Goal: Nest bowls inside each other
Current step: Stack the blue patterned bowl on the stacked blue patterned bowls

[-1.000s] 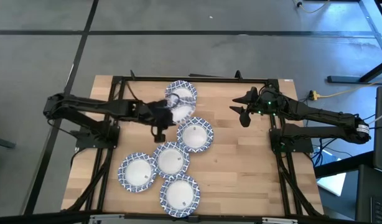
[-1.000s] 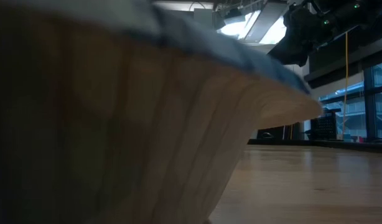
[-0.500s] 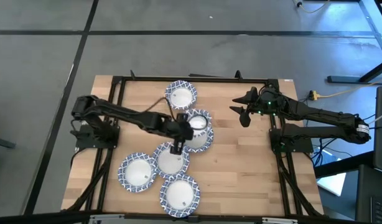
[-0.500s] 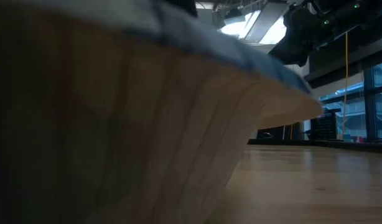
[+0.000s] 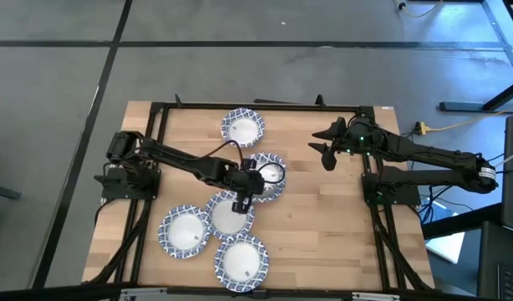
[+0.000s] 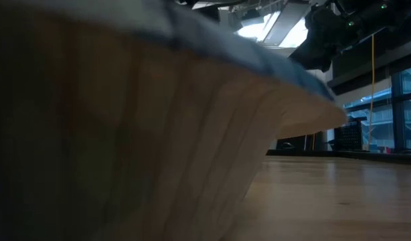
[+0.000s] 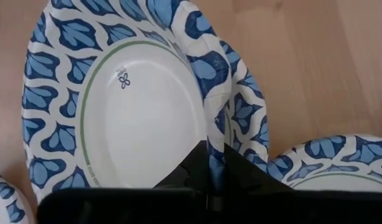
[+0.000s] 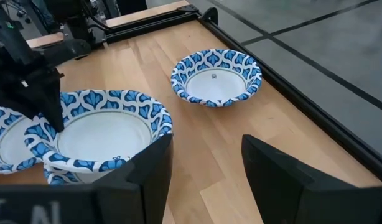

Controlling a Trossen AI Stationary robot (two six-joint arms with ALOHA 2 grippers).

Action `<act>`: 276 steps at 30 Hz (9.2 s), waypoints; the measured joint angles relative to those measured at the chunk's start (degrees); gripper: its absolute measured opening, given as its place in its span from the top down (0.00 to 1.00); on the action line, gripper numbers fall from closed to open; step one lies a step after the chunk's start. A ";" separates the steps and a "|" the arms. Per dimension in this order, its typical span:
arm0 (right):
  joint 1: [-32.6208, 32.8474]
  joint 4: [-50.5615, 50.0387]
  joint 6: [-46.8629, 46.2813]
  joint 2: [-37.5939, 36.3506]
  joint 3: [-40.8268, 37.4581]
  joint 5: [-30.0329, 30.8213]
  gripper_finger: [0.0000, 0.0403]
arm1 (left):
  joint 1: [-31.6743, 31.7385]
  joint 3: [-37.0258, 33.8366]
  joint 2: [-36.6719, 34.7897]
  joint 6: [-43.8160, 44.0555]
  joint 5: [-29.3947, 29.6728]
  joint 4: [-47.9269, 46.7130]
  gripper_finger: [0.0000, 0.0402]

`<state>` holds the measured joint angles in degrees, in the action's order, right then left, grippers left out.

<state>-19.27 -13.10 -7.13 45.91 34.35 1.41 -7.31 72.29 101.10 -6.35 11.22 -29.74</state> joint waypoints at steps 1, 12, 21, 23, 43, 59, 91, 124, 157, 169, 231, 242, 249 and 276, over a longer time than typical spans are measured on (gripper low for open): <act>0.00 -0.02 -0.21 0.00 0.00 0.00 0.52 | 0.00 0.00 -0.04 0.00 -0.04 0.04 0.95; 0.00 -0.07 -0.08 0.00 0.00 -0.02 0.52 | 0.17 0.00 -0.13 0.24 -0.22 0.19 0.89; 0.00 -1.73 0.01 0.00 0.00 -0.04 0.52 | 0.28 0.00 -0.15 1.16 -0.22 0.18 0.69; 0.00 -2.05 0.01 0.00 0.00 -0.04 0.52 | 0.27 -0.01 -0.17 1.16 -0.22 0.19 0.64; 0.02 -2.10 0.10 -0.02 0.00 -0.02 0.52 | 1.99 -0.07 -2.99 -2.94 0.08 2.49 0.57; 0.00 -3.13 1.65 -0.02 0.00 -0.02 0.52 | 9.92 -0.04 -9.01 -7.58 5.70 -9.41 0.57; -0.02 -7.67 3.27 -0.04 0.00 0.02 0.52 | 34.66 -21.25 -8.50 -27.93 -7.64 11.17 0.57; -0.02 -7.69 3.01 -0.04 0.00 0.04 0.52 | 33.48 -21.44 -3.13 -28.30 -4.70 16.98 0.57; -0.02 -7.69 3.16 -0.04 0.00 0.07 0.52 | 30.40 -21.44 -3.17 -28.30 -2.35 17.72 0.61; -0.02 -7.69 3.18 -0.04 0.00 0.07 0.52 | 30.45 -21.44 -3.17 -28.25 -2.27 17.70 0.79; 0.00 -5.11 -0.08 -0.02 0.00 0.44 0.52 | 3.10 -13.14 -4.98 -7.23 1.70 12.17 0.84; 0.00 -5.11 0.23 -0.02 0.00 0.46 0.52 | 3.06 -13.14 -5.20 -7.23 1.36 12.90 0.61; 0.00 -5.12 0.27 -0.02 0.00 0.46 0.52 | 2.77 -13.16 -9.45 -5.93 1.09 12.60 0.61; 0.00 -4.26 1.19 -0.02 0.00 0.50 0.52 | -3.74 -13.24 -18.45 18.23 -4.34 -14.65 0.62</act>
<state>-19.27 -17.37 -5.93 45.89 34.35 1.91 -11.05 59.05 82.65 11.88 6.89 -44.39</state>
